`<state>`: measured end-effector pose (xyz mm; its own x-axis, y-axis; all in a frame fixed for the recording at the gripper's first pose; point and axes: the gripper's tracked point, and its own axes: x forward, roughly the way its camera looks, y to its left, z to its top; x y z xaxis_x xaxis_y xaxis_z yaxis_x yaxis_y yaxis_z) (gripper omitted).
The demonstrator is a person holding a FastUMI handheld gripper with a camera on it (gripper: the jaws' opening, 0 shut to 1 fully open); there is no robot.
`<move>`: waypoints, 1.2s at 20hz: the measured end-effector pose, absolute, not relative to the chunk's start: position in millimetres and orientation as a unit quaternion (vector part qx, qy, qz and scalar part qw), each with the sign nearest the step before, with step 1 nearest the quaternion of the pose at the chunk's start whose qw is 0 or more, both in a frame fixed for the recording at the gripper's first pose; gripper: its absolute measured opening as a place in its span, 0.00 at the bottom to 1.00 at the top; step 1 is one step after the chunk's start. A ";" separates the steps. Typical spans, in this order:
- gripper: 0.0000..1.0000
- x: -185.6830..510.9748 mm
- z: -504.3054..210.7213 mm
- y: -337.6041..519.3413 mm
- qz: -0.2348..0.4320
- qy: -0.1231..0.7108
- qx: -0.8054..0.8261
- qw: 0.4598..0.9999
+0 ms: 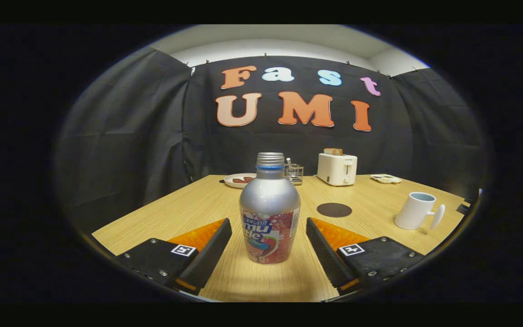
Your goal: Take the bottle from table, then pour the juice into the cup, finally place the bottle on the coaster
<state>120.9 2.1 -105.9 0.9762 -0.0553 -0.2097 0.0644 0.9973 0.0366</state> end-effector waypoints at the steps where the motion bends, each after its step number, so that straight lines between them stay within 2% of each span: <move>1: 0.98 125.8 -107.9 2.3 -0.027 0.108 0.019 0.994; 9: 0.97 136.1 -121.8 -0.4 -0.021 0.130 0.013 0.991; 10: 0.93 144.1 -123.9 1.0 -0.019 0.127 0.011 0.992; 11: 0.79 135.5 -120.0 1.4 -0.016 0.133 0.009 0.991; 13: 0.70 130.4 -115.2 3.6 -0.007 0.137 0.018 0.990; 19: 0.70 118.0 -73.2 -7.3 -0.009 0.104 0.152 0.983; 24: 0.70 121.3 -45.7 -43.6 -0.044 0.090 0.220 0.970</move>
<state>121.3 -43.6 -45.7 0.9800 -0.0451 -0.1938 0.1243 0.8993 0.4193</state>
